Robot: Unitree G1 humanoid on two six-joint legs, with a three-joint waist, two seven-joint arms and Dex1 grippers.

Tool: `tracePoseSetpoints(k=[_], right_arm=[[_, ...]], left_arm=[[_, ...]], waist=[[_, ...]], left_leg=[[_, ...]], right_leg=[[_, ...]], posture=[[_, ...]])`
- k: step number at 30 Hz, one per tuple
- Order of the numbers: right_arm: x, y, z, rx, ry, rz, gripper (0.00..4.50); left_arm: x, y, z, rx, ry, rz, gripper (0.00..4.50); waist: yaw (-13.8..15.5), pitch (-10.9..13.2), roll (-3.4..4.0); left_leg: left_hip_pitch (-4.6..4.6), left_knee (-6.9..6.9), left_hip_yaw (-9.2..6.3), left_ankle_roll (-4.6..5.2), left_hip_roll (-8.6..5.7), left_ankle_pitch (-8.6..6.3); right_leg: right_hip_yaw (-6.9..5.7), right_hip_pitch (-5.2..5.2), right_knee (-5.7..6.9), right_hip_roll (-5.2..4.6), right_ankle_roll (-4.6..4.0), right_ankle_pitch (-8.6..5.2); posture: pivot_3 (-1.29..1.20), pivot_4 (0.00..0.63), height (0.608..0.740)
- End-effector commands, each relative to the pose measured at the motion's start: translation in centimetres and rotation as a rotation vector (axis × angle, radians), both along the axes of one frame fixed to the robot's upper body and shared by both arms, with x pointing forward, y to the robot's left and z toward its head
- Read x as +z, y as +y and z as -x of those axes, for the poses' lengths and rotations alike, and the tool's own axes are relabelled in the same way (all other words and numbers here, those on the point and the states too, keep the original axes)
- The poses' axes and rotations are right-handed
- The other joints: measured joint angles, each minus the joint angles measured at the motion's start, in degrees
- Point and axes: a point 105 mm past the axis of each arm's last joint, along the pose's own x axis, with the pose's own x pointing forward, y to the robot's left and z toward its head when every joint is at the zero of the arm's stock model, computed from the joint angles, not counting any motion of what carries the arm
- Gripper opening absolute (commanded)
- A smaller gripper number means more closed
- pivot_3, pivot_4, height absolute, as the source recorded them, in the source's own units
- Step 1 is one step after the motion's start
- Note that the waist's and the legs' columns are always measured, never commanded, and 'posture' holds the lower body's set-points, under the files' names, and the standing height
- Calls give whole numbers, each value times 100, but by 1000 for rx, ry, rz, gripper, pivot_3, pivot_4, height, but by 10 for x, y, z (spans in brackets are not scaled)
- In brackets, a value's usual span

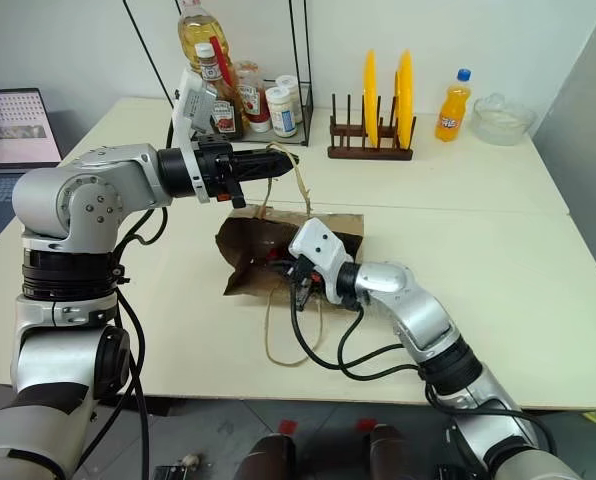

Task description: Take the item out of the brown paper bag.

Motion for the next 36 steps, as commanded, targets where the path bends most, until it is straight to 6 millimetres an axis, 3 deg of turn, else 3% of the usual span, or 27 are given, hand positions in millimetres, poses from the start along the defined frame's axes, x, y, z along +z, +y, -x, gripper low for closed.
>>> tracePoseSetpoints(k=[1,4,15,22,28,31,33,36], right_arm=[[13,1,-5,-47,-159,72,48],[11,0,-2,-41,-203,120,552],[-13,-25,-17,-67,-361,465,4386],[-34,-43,-39,-123,-411,664,4451],[-43,-48,-47,-123,-390,709,4451],[-31,-45,-52,-138,-421,667,3875],[-24,-42,-52,-138,-437,646,3253],[-14,-37,-47,-119,-454,595,3205]], left_arm=[[14,-2,6,-17,-59,12,0],[14,-2,5,-16,-59,15,0],[13,-4,6,-27,-58,24,0],[13,-6,8,-33,-58,31,0],[12,-5,9,-33,-62,30,0],[13,-5,8,-25,-67,33,0],[12,-4,6,-12,-74,28,0],[13,0,-4,49,-90,28,0]], waist=[[-5,0,0],[-10,0,0],[-16,0,0],[-12,0,0],[-6,0,0],[-9,-1,0],[-4,-1,-1],[-1,0,0]], left_leg=[[-2,0,0,-1,0,0],[-4,0,0,-2,0,1],[-6,2,-5,0,0,0],[-6,4,-6,0,-1,1],[-2,11,-10,2,-1,3],[2,12,-12,11,-1,7],[2,12,-14,14,-1,9],[0,11,-14,10,-2,11]], right_leg=[[0,-1,0,0,0,0],[-2,-3,0,0,0,0],[-8,-2,2,-2,0,0],[-10,-1,2,-3,-1,0],[-16,7,6,-4,-1,2],[-17,10,9,-4,-4,6],[-20,10,10,-4,-4,6],[-20,9,9,-5,-4,6]], posture=[[0,150,740],[0,150,740],[0,150,740],[0,150,740],[0,150,740],[0,150,740],[0,150,740],[0,150,740]])
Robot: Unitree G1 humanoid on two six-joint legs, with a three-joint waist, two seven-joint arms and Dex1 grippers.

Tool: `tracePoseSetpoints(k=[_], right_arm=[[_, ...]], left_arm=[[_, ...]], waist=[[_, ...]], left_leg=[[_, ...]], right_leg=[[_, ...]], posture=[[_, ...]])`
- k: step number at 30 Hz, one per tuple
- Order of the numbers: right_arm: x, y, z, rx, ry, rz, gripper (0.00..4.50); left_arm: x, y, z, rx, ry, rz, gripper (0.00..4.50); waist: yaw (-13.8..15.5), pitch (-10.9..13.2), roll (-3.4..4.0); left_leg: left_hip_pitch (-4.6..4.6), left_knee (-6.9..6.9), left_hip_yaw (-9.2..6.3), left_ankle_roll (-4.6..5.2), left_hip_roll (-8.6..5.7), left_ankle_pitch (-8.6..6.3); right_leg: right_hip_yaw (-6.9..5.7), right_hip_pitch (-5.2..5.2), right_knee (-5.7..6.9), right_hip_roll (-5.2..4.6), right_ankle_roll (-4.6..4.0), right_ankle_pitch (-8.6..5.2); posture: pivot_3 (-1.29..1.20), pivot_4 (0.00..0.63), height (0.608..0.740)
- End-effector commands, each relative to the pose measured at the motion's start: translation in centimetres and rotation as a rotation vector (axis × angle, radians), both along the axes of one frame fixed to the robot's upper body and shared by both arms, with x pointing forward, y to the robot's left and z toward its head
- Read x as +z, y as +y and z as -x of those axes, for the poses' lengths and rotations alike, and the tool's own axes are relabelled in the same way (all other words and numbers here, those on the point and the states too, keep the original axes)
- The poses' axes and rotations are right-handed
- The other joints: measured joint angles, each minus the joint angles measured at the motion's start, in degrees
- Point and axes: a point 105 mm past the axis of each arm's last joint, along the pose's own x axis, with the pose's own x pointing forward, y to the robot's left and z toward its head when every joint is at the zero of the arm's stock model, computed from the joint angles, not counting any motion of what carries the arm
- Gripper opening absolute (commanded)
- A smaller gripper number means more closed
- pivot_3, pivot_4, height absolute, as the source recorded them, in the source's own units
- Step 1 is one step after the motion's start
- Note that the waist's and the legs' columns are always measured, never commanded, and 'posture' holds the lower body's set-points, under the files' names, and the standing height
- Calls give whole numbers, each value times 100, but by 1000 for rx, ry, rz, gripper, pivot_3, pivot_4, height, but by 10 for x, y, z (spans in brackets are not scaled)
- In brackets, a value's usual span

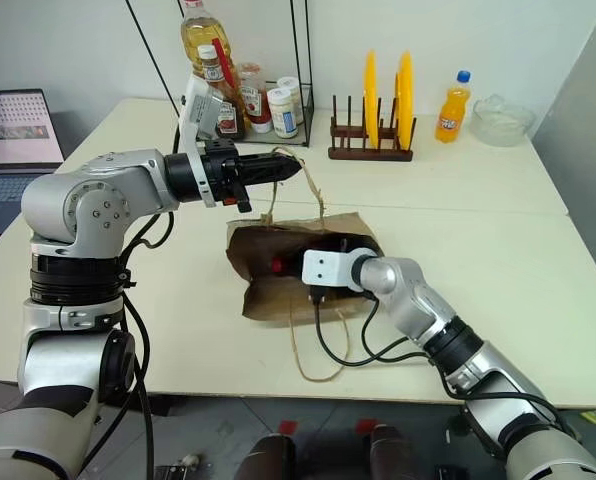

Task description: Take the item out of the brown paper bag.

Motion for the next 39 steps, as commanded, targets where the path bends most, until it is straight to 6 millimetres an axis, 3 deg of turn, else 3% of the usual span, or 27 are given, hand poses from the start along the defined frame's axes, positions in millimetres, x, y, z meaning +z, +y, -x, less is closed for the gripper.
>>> tracePoseSetpoints(k=[1,10,18,24,30,34,36,39], right_arm=[[22,-3,0,-2,-39,-67,3205],[49,7,26,119,-47,-231,3205],[73,-1,38,139,-61,-443,3205],[94,-7,73,305,73,-634,3205],[142,-23,92,309,181,-897,3205],[178,-45,86,195,202,-1056,3205],[192,-63,75,106,165,-1046,3205],[194,-96,56,-54,70,-887,3205]], left_arm=[[18,6,-6,66,-84,21,0],[11,16,-29,194,-106,-25,0],[12,9,-28,156,-112,-19,0],[13,9,-30,159,-106,-17,0],[11,11,-30,166,-104,-26,0],[10,14,-30,172,-101,-29,0],[10,14,-30,173,-100,-30,0],[10,15,-29,172,-100,-31,0]], waist=[[2,0,0],[-14,0,0],[-11,0,0],[-19,1,1],[-23,1,2],[-22,3,5],[-16,7,11],[26,10,16]], left_leg=[[-1,-1,0,-15,0,8],[-18,-6,-2,-16,0,9],[-20,-5,-4,-16,-1,9],[-23,-5,-4,-16,-1,9],[-20,-4,-9,-16,0,9],[-20,-2,-11,-15,0,10],[-19,-1,-11,-14,-1,10],[-21,-5,-9,4,-3,1]], right_leg=[[-1,-1,0,0,0,0],[-5,-13,-5,-1,-1,0],[-8,-14,-3,-1,-1,0],[-9,-14,-5,-2,-1,0],[-12,-13,4,-1,-1,0],[-13,-13,9,-1,-2,0],[-12,-13,13,-2,-2,0],[-13,-14,2,-3,-3,0]], posture=[[0,150,740],[0,150,740],[0,150,740],[0,150,740],[0,150,740],[0,150,740],[0,150,740],[0,150,740]])
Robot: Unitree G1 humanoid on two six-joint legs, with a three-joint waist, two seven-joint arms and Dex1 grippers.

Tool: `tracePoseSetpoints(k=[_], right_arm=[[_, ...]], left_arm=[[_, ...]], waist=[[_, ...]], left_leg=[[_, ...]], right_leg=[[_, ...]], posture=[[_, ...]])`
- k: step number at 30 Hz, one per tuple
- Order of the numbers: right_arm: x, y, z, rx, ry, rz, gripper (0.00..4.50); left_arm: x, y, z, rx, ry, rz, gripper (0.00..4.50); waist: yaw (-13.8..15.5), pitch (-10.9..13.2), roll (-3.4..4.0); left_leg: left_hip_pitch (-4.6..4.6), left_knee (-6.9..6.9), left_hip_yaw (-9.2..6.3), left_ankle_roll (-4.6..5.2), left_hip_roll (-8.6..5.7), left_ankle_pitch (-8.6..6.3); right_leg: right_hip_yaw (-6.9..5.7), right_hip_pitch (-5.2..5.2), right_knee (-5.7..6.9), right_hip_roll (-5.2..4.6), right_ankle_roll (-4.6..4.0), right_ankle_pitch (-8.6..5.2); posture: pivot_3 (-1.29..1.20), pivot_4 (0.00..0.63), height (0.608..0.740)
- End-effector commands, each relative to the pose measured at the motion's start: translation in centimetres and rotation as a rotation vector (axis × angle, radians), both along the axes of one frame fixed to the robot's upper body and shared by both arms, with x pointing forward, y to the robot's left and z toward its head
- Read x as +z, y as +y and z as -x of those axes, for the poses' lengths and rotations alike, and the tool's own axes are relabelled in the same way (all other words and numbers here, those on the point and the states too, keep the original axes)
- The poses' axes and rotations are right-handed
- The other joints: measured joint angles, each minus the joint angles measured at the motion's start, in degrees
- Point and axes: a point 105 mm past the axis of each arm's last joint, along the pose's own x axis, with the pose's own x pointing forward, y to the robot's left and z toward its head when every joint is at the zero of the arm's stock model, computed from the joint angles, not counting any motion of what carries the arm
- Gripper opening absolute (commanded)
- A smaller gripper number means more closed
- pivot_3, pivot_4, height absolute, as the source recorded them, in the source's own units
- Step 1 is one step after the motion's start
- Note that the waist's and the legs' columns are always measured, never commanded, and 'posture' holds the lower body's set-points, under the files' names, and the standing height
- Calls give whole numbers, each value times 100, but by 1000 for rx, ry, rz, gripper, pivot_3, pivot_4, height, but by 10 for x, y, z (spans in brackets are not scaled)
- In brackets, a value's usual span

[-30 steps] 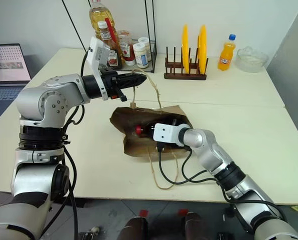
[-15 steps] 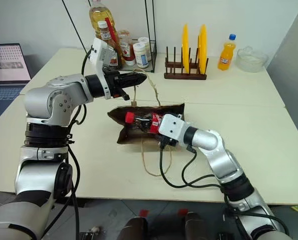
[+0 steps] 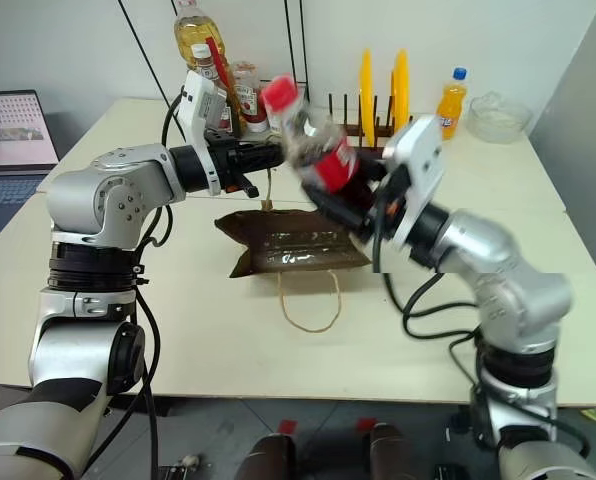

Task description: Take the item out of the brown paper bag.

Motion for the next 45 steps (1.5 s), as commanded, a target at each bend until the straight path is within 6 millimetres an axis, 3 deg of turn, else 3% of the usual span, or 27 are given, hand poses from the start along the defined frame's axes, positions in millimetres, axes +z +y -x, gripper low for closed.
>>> tracePoseSetpoints(k=[1,6,9,15,20,22,26,30,36,41,45], right_arm=[[8,-44,-17,-195,-37,142,3205],[-25,-115,-47,-412,75,476,3205],[-62,-137,-52,-401,187,671,3205],[-132,-143,-59,-279,392,810,3205],[-158,-149,-72,-275,439,857,3205],[-161,-150,-75,-267,433,874,3205],[-161,-151,-77,-260,409,887,4450],[-149,-147,-75,-251,364,867,4450],[-114,-131,-68,-277,247,739,4450],[-91,-112,-58,-339,81,623,4500],[-98,-90,-41,-327,79,466,4500]], left_arm=[[14,4,4,-3,-54,-6,0],[13,4,5,-5,-52,-7,0],[12,3,6,-13,-50,-7,0],[12,1,6,-17,-53,-3,0],[9,2,9,-14,-49,-5,0],[9,3,9,-11,-48,-6,0],[10,6,9,6,-58,-9,0],[11,11,6,36,-72,-15,0],[12,15,1,73,-82,6,0],[15,30,-7,144,-100,13,1245],[23,42,-12,189,-123,26,2540]], waist=[[44,0,-1],[73,2,3],[57,3,4],[-83,6,10],[-113,10,18],[-108,10,17],[-107,10,17],[-107,10,18],[-85,10,18],[-44,10,18],[-31,10,18]], left_leg=[[-1,-2,-1,1,-1,-1],[-14,-1,16,4,-8,-2],[-14,-3,26,4,-5,-2],[-13,1,34,3,-1,-1],[-10,10,35,-14,0,13],[-11,16,32,-15,0,13],[-10,29,28,-15,-1,13],[-11,34,27,-15,-1,13],[-14,34,27,-15,-1,13],[-13,36,24,-14,0,13],[-14,40,24,-15,0,13]], right_leg=[[-3,1,-7,0,0,0],[2,-5,-16,-11,0,0],[5,-10,-15,-11,1,-1],[13,-16,-5,-10,1,0],[14,-12,1,-9,3,1],[12,-9,1,-10,5,2],[9,1,0,-9,9,5],[9,2,1,-9,10,5],[7,2,-1,-10,10,5],[5,3,2,-9,10,5],[5,3,5,-9,10,5]], posture=[[0,150,740],[0,150,740],[0,150,740],[0,150,740],[0,150,740],[0,150,740],[0,150,740],[0,150,740],[0,150,740],[0,150,740],[0,150,740]])
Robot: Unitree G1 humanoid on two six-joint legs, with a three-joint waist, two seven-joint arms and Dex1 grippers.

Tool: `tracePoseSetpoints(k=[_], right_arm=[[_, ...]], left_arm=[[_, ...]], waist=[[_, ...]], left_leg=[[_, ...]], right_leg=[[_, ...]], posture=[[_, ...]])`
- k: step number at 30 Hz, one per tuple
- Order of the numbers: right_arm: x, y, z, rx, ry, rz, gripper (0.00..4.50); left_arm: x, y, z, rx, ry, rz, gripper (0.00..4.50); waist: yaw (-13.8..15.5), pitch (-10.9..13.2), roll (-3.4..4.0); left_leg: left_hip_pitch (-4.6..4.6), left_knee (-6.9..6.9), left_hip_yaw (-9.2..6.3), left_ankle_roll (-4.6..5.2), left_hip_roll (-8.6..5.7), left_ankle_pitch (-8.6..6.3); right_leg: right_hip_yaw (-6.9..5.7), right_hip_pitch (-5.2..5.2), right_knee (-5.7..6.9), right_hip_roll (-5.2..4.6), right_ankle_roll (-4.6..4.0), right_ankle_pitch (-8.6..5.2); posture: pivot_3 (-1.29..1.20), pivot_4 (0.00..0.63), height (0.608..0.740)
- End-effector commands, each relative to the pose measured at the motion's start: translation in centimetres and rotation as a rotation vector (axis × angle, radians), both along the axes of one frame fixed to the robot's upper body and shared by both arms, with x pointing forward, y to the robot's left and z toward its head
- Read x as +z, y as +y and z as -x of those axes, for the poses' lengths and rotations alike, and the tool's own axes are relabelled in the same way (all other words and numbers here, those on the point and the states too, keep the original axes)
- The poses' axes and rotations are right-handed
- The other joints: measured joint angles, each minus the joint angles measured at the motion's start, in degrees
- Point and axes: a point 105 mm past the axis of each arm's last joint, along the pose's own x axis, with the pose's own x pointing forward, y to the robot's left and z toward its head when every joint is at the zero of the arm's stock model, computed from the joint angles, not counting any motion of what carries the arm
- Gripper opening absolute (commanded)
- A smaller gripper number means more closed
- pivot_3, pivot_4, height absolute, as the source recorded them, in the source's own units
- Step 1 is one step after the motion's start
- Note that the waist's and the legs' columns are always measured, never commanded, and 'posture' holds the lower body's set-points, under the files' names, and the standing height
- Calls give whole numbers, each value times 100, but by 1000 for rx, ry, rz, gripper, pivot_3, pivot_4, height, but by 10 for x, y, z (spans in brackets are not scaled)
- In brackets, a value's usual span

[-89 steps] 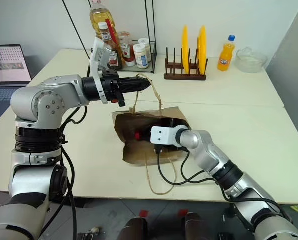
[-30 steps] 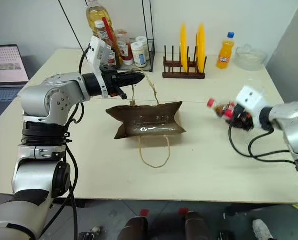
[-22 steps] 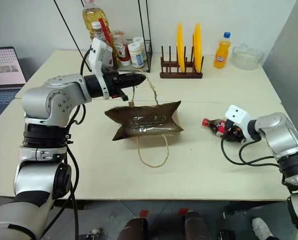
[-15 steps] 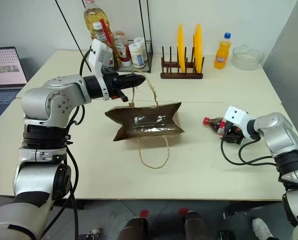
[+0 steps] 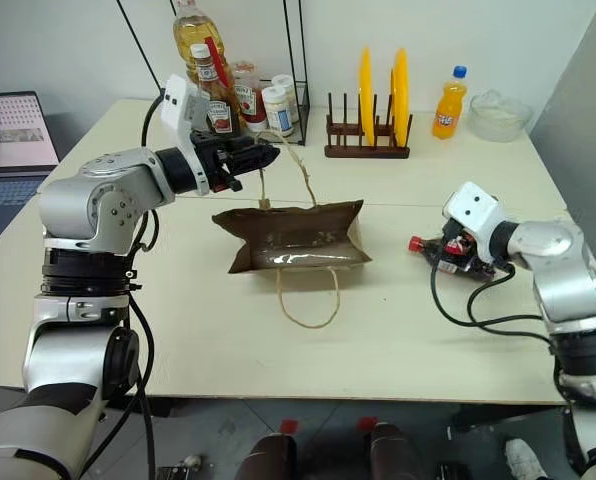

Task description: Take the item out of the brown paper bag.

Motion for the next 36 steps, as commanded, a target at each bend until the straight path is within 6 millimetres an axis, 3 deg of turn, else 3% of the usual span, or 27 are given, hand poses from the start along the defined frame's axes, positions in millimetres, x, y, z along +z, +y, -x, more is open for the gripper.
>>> tracePoseSetpoints(k=[1,6,13,18,25,28,31,36], right_arm=[[7,13,14,-17,-68,-106,4500],[-14,27,22,-45,-46,-175,4500],[-14,27,13,-102,-72,-249,4500],[-24,32,15,-105,-59,-268,4500],[-32,43,25,-99,-62,-327,4500],[-35,48,37,-120,-56,-402,4500],[-43,49,52,-177,-26,-491,4500],[-60,39,68,-337,18,-582,4500]], left_arm=[[29,14,2,37,-98,18,2866],[35,25,-1,97,-132,2,4457],[36,46,0,185,-157,-7,4457],[22,72,5,293,-166,-56,4457],[6,86,37,331,-195,-21,4457],[-19,100,56,410,-180,-45,4457],[-61,112,82,489,-111,-93,4457],[-139,106,126,566,55,-148,4457]], waist=[[11,0,-1],[23,0,0],[10,0,0],[4,-1,1],[15,-1,1],[10,-4,5],[0,-7,8],[55,-15,-3]], left_leg=[[-1,-1,-1,0,-1,0],[-4,4,-1,0,-2,0],[0,8,-2,1,-1,-1],[3,6,-2,2,0,-1],[0,8,-3,19,1,-11],[2,5,-2,20,3,-12],[12,-6,2,20,5,-12],[17,-4,2,21,6,-12]], right_leg=[[-1,0,-1,-1,0,0],[-2,1,0,-1,0,0],[-2,0,13,1,-1,0],[-1,-1,16,1,-2,-1],[-1,-1,19,0,-2,-1],[1,-1,18,0,-3,-2],[7,0,23,0,-6,-4],[8,6,26,-1,-7,-4]], posture=[[0,150,740],[0,150,740],[0,150,740],[0,150,740],[0,150,740],[0,150,740],[0,150,740],[0,150,740]])
